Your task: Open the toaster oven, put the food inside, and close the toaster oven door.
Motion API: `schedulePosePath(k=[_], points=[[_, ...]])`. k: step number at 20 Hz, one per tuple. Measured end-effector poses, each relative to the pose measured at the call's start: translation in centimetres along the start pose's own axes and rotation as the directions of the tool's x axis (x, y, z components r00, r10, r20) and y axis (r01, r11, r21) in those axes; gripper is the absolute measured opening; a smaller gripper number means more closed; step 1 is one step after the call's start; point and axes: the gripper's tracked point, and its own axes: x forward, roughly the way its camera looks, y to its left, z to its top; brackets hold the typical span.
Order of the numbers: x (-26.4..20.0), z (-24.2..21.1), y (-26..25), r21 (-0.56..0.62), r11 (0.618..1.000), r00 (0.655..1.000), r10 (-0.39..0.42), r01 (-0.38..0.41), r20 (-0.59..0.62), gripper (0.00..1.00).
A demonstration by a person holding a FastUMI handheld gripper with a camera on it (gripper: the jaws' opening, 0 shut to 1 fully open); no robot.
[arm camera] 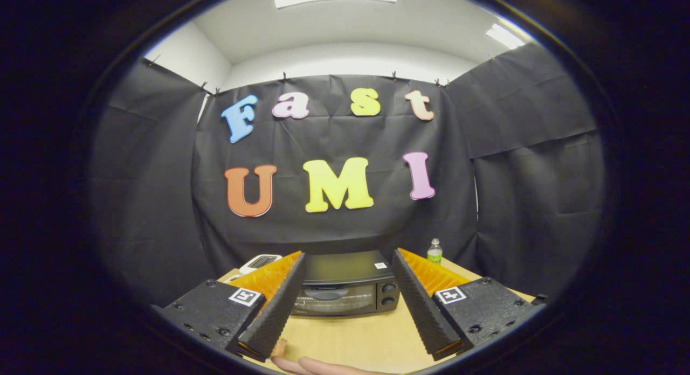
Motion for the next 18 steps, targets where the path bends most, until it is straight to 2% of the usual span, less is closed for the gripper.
schedulePosePath(k=[8,18], points=[[6.4,-3.9,0.4,-0.028,1.0,1.0,-0.015,0.015,-0.003,1.0],[15.3,-11.5,4.1,0.052,0.992,0.987,0.122,-0.117,-0.108,1.0]])
